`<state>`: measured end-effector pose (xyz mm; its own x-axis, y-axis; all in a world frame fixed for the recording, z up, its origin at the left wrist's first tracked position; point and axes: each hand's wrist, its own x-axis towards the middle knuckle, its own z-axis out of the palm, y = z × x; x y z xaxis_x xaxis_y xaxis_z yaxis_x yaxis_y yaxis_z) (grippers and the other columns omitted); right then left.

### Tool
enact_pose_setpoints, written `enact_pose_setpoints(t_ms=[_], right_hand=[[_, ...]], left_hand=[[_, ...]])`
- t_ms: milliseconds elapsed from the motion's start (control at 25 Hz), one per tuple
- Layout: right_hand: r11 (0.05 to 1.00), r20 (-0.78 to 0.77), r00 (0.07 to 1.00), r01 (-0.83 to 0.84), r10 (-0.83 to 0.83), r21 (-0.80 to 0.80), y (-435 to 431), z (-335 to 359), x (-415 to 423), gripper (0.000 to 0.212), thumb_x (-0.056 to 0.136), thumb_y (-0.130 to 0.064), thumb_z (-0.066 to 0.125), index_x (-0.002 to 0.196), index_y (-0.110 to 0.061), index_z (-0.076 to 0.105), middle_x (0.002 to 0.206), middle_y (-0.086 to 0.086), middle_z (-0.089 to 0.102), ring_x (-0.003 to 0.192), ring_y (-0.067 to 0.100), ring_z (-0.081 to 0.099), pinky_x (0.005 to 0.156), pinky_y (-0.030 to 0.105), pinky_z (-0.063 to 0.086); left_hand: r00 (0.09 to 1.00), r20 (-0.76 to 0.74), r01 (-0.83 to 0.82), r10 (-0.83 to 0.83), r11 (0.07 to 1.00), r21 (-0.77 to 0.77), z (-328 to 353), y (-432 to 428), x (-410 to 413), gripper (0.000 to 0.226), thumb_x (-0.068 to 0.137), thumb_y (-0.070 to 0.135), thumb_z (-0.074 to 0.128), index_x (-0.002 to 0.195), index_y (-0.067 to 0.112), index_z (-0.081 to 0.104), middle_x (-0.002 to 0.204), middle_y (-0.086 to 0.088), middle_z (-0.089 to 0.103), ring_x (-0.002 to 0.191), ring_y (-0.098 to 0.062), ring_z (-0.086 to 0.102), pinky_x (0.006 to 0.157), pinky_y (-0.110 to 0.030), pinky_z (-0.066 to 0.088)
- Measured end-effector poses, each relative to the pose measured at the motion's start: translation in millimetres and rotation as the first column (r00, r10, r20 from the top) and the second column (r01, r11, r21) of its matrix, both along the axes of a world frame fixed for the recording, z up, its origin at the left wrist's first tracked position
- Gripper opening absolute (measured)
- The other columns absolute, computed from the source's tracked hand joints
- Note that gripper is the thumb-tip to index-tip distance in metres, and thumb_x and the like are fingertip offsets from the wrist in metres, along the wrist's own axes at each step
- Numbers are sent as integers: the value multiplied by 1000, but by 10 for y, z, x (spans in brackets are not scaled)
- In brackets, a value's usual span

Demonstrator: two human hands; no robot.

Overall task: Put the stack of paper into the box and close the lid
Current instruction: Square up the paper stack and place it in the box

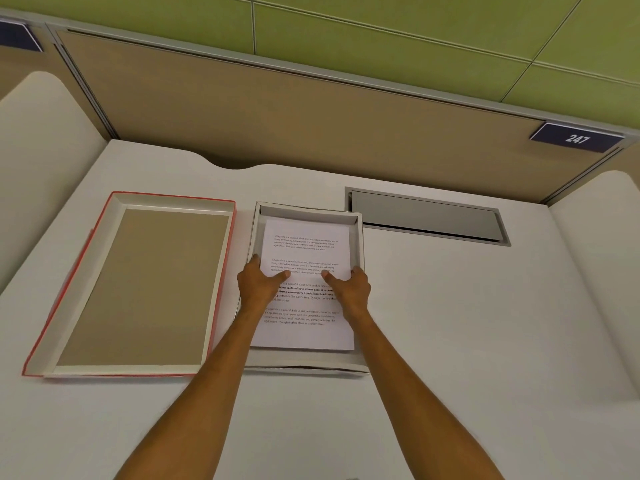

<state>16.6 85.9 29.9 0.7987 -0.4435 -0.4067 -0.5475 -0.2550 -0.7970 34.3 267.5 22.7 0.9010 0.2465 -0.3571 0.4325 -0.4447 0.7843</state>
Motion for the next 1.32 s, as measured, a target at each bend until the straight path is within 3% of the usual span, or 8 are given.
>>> enact_pose_setpoints(t_ms=[240, 640, 800, 880, 960, 1040, 1160, 1320], right_hand=[[996, 45, 999, -25, 29, -88, 77, -63, -47, 77, 74, -38, 83, 134, -10, 44, 135, 10, 57, 120, 28, 58, 100, 40, 50], [998, 52, 999, -9, 13, -65, 93, -64, -37, 83, 75, -39, 81, 141, -9, 39, 140, 10, 53, 127, 30, 54, 104, 43, 47], [989, 212, 972, -76, 102, -126, 74, 62, 43, 79, 79, -39, 78, 144, -13, 41, 143, 5, 53, 127, 22, 55, 101, 31, 46], [965, 229, 945, -199, 236, -172, 50, 175, 251, 78, 79, -39, 79, 143, -12, 44, 145, 6, 52, 129, 21, 52, 105, 31, 43], [887, 169, 883, -395, 439, -238, 0, 305, 533, 75, 77, -40, 80, 139, -10, 50, 141, 8, 56, 129, 22, 53, 109, 37, 44], [759, 66, 784, -571, 617, -313, -38, 412, 798, 72, 77, -41, 80, 136, -10, 53, 137, 8, 59, 126, 23, 56, 108, 40, 45], [618, -64, 684, -691, 726, -376, -47, 447, 1073, 70, 79, -42, 77, 137, -12, 52, 139, 8, 57, 126, 27, 54, 106, 39, 43], [499, -179, 588, -783, 789, -372, -55, 383, 1255, 70, 80, -41, 76, 139, -10, 51, 142, 9, 54, 130, 28, 50, 111, 41, 40]], left_hand=[[999, -17, -26, 27, 997, 72, 13, -82, -34, 75, 75, 36, 83, 134, 6, 49, 136, -16, 59, 125, -38, 56, 103, -54, 49], [997, 50, -67, 66, 998, 13, 91, -103, -116, 77, 81, 29, 79, 144, 6, 42, 145, -15, 53, 130, -37, 54, 103, -50, 47], [970, 205, -96, 127, 983, -156, 372, -175, -405, 69, 83, 20, 77, 145, 15, 46, 137, 2, 59, 119, -14, 57, 93, -30, 55], [971, -15, -225, 238, 894, -387, 453, -235, -614, 51, 79, 23, 81, 126, 13, 63, 117, 4, 68, 105, -14, 65, 77, -19, 57], [881, -413, -452, 230, 666, -593, 514, -277, -827, 42, 78, 18, 82, 115, 8, 68, 110, -8, 72, 100, -24, 70, 79, -31, 60], [778, -619, -572, 103, 521, -633, 557, -285, -996, 46, 78, 11, 81, 119, 0, 62, 113, -23, 67, 104, -33, 67, 85, -41, 59], [692, -721, -674, 40, 394, -625, 601, -307, -1116, 45, 78, 9, 80, 116, 1, 57, 119, -28, 58, 112, -42, 62, 91, -50, 56], [673, -739, -717, 21, 261, -646, 568, -324, -1075, 31, 85, 5, 72, 113, 12, 62, 123, -27, 63, 118, -44, 59, 105, -56, 47]])
